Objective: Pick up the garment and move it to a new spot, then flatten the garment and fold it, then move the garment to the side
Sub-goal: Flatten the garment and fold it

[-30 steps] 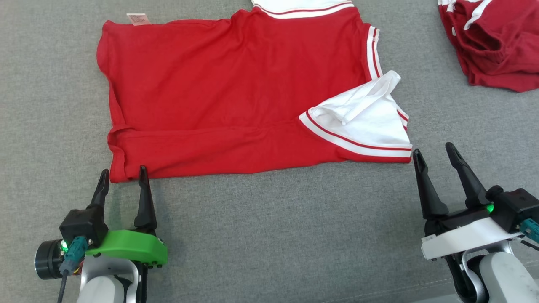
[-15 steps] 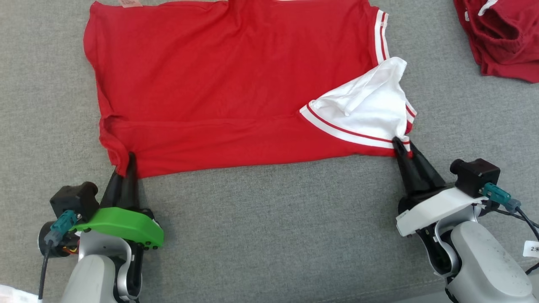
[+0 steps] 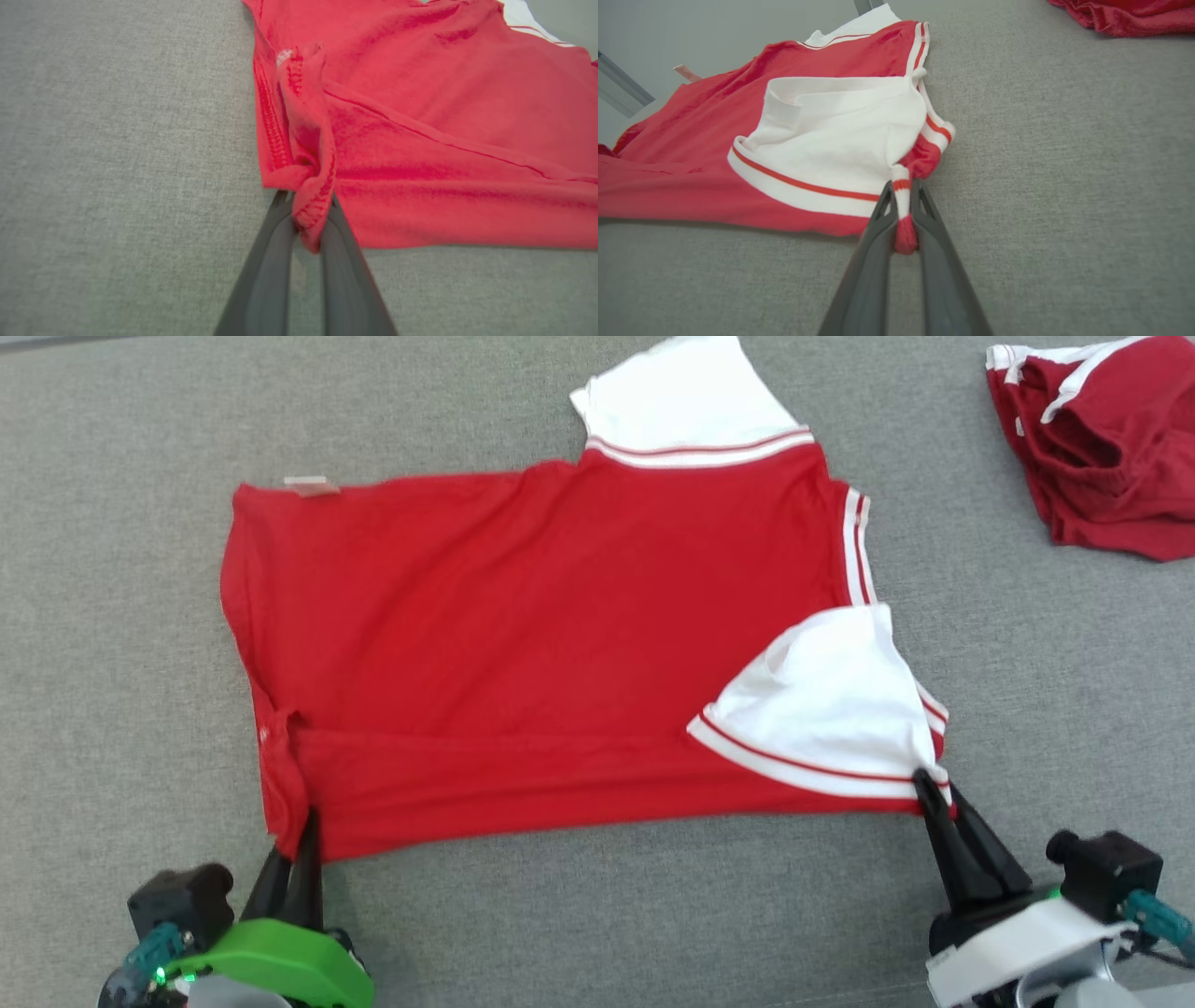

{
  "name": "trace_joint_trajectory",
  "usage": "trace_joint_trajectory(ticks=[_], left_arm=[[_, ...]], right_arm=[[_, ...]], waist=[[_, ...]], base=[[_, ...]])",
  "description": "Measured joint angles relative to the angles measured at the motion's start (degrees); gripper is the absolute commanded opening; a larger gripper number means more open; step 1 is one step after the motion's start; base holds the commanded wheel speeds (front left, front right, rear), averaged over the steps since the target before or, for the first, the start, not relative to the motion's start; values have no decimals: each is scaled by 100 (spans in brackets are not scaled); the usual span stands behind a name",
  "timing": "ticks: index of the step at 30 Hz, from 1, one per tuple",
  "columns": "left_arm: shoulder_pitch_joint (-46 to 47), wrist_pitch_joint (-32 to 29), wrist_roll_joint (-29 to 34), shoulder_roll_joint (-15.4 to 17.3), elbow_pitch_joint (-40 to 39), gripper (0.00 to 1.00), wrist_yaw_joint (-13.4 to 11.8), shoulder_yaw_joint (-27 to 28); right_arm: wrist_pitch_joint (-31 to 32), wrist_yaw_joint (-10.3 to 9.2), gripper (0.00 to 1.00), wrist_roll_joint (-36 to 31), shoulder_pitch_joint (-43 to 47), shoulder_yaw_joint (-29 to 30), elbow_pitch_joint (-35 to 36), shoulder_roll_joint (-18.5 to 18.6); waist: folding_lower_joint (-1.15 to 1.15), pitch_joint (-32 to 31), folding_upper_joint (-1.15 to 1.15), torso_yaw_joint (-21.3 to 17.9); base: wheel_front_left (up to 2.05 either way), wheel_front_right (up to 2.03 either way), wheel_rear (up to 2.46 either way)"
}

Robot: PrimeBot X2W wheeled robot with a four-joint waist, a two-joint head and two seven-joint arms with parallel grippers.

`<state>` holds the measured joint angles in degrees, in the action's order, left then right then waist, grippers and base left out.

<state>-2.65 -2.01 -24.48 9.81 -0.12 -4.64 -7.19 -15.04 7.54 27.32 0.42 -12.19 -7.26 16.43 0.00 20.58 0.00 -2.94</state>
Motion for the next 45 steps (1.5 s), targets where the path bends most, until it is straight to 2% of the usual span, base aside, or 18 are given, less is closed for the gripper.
trace_joint_trajectory(ticks=[5,6,7,8,9,14,19,23,34,40,45], left_arm=[[-591,-303,-111,-18,-218,0,-170,-20],[-675,-294,-110,-33,-242,47,-208,-22],[-709,-320,-100,-46,-237,100,-243,-45],[-721,-328,-86,-54,-235,100,-245,-68],[-722,-280,-74,-81,-241,100,-277,-71],[-556,481,425,-65,-528,100,-531,1],[-287,1001,768,-26,-909,100,-597,-32],[-93,1069,933,-13,-1151,100,-655,-96],[126,812,1026,131,-1225,100,-736,-85],[1280,83,608,376,-633,100,-345,11],[2363,-754,115,754,472,100,137,137]], right_arm=[[159,0,0,-42,666,42,194,-122],[183,0,2,-60,738,41,209,-132],[193,0,42,-76,767,37,226,-151],[220,0,95,-79,774,38,236,-166],[233,-1,100,-132,767,58,255,-170],[172,-3,100,-456,583,425,624,-168],[174,-3,100,-698,263,786,1266,-186],[355,-3,100,-801,124,858,1639,-215],[538,-3,100,-832,-37,960,1962,-245],[587,-3,100,-822,-241,884,2065,-236],[532,-3,100,-754,-467,695,1994,-231]], waist=[[0,-283,0,19],[0,-339,0,16],[0,-390,0,12],[0,-425,0,9],[0,-462,0,7],[0,-557,0,4],[0,-604,0,-7],[0,-626,0,-7],[0,-430,0,-28],[0,-92,0,-27],[0,257,0,-78]], base=[[0,0,0],[0,0,0],[0,0,0],[0,0,0],[0,0,0],[0,0,0],[0,0,0],[0,0,0],[0,0,0],[0,0,0],[0,0,0]])
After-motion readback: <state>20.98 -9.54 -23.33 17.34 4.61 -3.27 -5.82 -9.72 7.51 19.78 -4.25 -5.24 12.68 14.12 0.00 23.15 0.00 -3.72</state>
